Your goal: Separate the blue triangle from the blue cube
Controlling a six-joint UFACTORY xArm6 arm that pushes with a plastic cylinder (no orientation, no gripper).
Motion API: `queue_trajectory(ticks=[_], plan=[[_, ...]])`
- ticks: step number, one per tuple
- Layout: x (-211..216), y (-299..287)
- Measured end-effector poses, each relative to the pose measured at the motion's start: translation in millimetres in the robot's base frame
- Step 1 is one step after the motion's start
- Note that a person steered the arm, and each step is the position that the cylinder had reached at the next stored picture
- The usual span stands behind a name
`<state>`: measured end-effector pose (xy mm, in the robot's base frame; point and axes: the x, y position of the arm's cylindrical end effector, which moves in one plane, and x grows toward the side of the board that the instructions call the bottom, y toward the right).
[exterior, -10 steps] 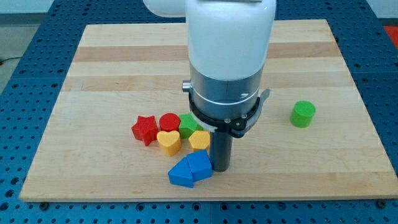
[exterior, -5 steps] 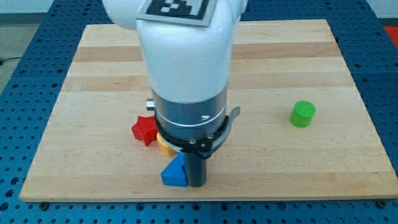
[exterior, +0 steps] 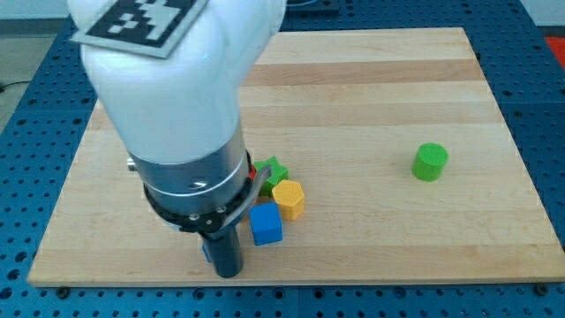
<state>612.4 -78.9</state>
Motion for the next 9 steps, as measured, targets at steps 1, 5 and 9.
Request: queue_trajectory(ticks=[1,5,9], plan=[[0.0,-0.1],[-25.3,-13.5],[-14.0,83.8]])
